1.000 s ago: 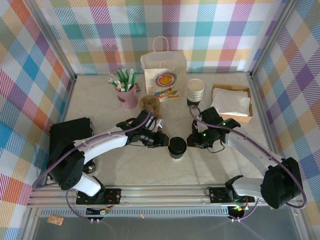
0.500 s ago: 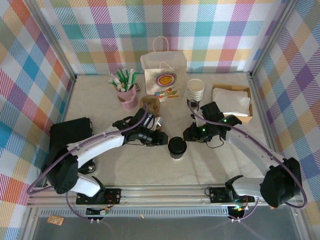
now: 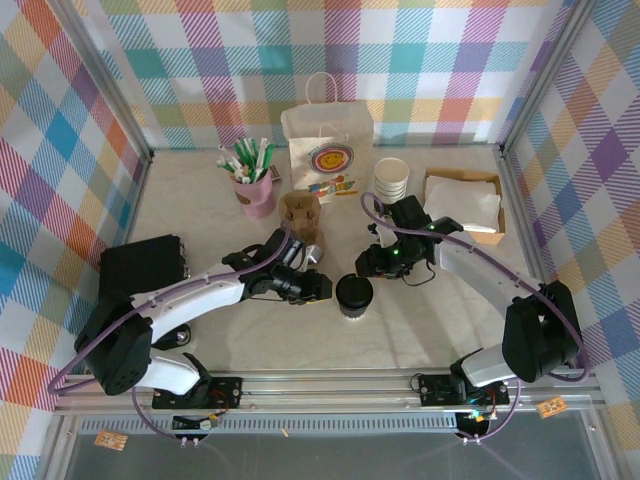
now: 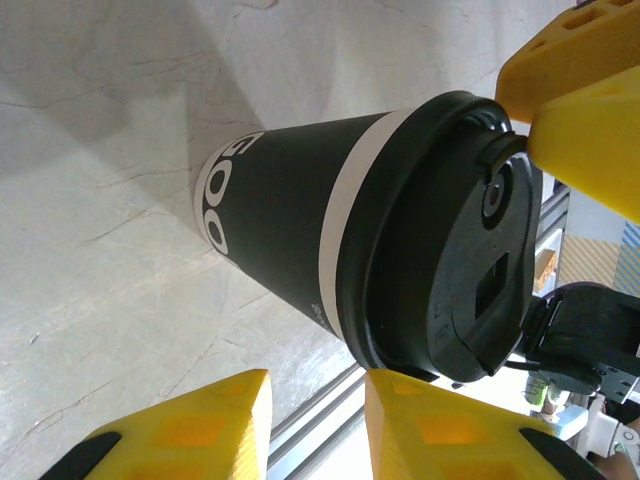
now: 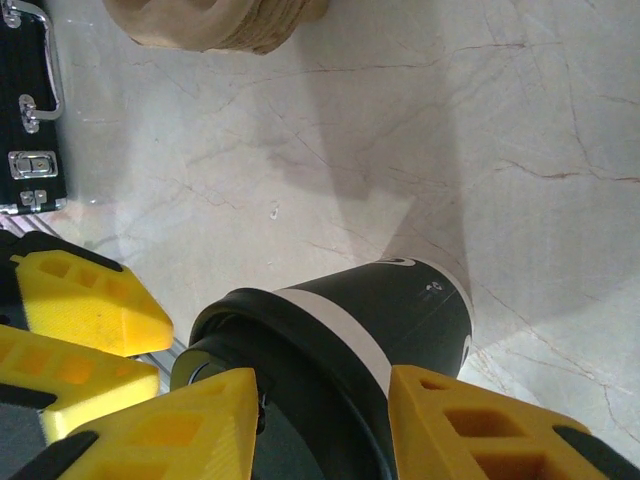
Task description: Pack the takeout coffee
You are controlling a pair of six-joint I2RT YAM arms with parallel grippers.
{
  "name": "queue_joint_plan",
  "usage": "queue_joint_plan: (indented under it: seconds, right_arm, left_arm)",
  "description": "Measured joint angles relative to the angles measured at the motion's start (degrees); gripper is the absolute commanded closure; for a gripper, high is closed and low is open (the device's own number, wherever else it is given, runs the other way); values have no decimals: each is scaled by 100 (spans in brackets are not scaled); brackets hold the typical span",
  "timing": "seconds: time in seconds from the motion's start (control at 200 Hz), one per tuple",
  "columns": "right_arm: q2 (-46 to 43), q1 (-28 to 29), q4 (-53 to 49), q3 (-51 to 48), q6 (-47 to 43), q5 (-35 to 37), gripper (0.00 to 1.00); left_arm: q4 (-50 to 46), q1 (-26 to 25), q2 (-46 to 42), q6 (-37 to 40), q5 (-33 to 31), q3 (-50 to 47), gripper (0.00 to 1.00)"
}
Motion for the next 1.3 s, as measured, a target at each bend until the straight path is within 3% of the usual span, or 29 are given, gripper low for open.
queue_joint_plan:
  seconds: [0.4,1.3]
  right_arm:
    - [-160,-55,0,-168,59,-138,63]
    - [-1357,-72,-579,-804,330,-225,62]
  left_arm:
    - [380,0,487,-81,205,149,72]
    - [-162,0,892,457,13,951,68]
